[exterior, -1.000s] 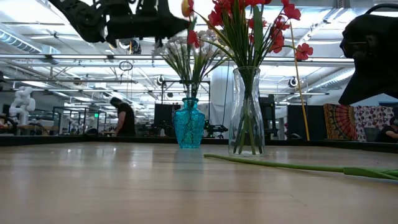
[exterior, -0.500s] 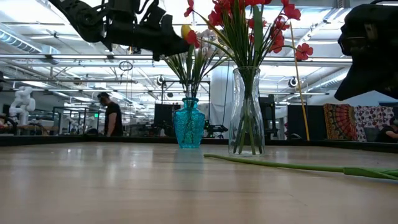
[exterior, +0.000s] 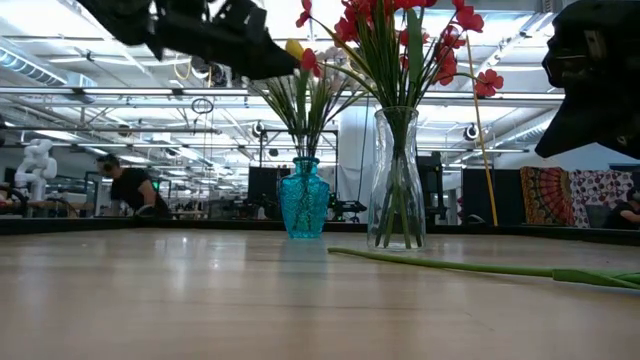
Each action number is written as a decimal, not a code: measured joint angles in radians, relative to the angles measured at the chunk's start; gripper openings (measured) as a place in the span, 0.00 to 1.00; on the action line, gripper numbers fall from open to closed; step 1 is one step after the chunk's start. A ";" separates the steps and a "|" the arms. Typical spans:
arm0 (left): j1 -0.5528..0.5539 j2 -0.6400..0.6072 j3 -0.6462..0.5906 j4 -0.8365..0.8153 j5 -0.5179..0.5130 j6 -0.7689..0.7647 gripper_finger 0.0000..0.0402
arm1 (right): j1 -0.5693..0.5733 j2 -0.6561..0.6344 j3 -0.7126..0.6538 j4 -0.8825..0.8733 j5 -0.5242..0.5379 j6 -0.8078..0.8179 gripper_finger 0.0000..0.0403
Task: Sort flowers into vase by color
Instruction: Put the top yellow flower into the blue vase, then put the yellow flower into the blue vase, then put the yellow tulip into the blue vase
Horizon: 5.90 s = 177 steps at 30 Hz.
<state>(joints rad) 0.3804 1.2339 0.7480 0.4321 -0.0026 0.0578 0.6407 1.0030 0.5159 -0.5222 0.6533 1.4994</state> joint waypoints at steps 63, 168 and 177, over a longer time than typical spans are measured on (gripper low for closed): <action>-0.174 -0.262 0.006 -1.201 0.033 -0.281 0.38 | 0.000 0.881 1.000 -0.596 -0.484 0.009 0.00; -0.291 -0.262 0.006 -1.099 0.031 -0.438 0.38 | -0.035 0.906 1.004 -0.725 -0.400 0.779 0.35; -0.291 -0.262 0.006 -1.100 0.032 -0.438 0.38 | -0.096 0.957 1.005 -0.520 -0.407 0.796 0.35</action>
<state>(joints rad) 0.0891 0.9722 0.7536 -0.6674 0.0296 -0.3798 0.5448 1.9604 1.5208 -1.0423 0.2458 2.2950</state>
